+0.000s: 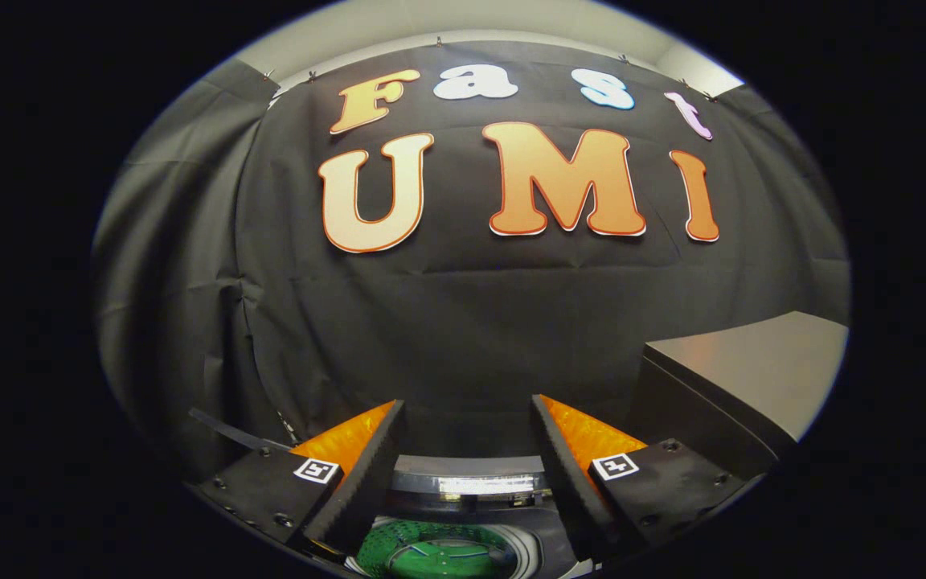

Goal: Put the clothes into the washing machine and then close the washing machine lid.

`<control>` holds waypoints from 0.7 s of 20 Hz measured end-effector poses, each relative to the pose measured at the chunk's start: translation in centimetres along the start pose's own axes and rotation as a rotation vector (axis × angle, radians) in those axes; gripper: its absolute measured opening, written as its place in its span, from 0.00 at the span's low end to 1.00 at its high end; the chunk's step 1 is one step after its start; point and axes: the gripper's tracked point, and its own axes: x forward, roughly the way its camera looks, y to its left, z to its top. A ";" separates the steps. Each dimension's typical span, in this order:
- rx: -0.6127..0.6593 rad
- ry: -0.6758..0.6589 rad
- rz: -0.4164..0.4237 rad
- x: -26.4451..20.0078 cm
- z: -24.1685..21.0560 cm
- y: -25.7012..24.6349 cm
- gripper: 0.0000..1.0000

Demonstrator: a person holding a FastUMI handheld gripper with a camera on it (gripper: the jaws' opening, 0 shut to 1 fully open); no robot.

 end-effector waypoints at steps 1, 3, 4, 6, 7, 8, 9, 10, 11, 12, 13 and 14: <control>-0.003 -0.003 0.002 -0.1 0.0 0.0 0.99; -0.007 -0.009 0.009 -0.2 -0.1 0.1 0.99; -0.010 -0.005 0.013 -0.5 -0.3 0.1 0.99; -0.013 0.008 0.027 -1.1 -0.8 0.2 0.98; -0.013 0.018 0.034 -1.4 -1.2 0.4 0.98; -0.019 0.037 0.028 -1.3 -1.9 0.2 0.99; -0.033 0.091 0.009 -1.4 -3.3 -0.4 0.98; -0.019 0.131 0.011 -2.0 -4.9 -0.7 0.99; 0.002 0.156 0.017 -2.5 -6.1 -0.8 0.99; 0.008 0.178 0.011 -3.0 -7.5 -1.0 0.99; 0.009 0.185 0.004 -3.5 -7.8 -1.2 0.99; 0.011 0.184 0.003 -3.5 -7.6 -1.1 0.99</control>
